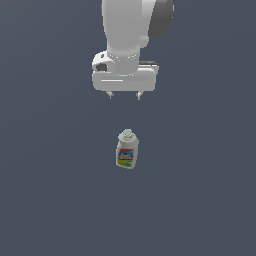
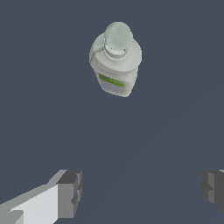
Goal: Pick up the object and move it to a goal position.
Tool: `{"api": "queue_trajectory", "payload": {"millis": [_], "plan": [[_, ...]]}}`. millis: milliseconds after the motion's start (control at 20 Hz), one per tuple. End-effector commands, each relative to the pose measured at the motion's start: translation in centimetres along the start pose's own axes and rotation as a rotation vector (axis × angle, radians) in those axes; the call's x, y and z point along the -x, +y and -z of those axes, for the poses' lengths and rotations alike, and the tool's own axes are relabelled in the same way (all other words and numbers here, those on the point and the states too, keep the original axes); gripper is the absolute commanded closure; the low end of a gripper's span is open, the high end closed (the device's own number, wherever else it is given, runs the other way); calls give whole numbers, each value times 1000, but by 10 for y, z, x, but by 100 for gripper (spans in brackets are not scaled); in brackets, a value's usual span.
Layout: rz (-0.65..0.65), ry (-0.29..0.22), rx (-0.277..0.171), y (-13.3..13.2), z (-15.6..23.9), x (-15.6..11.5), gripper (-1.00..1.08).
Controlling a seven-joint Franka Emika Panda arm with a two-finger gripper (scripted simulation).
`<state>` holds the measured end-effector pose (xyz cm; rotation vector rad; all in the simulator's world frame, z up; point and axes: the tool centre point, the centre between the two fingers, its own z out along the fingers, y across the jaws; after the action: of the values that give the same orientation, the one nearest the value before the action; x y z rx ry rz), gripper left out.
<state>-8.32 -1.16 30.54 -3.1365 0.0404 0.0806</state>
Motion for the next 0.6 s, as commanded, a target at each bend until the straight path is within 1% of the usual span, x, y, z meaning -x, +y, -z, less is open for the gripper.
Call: {"api": "queue_trajectory", "payload": {"millis": [0, 400, 550], "plan": [[0, 0, 0, 0, 0, 0, -92], [4, -12, 23, 10, 4, 2, -92], [4, -12, 24, 10, 4, 2, -92]]}}
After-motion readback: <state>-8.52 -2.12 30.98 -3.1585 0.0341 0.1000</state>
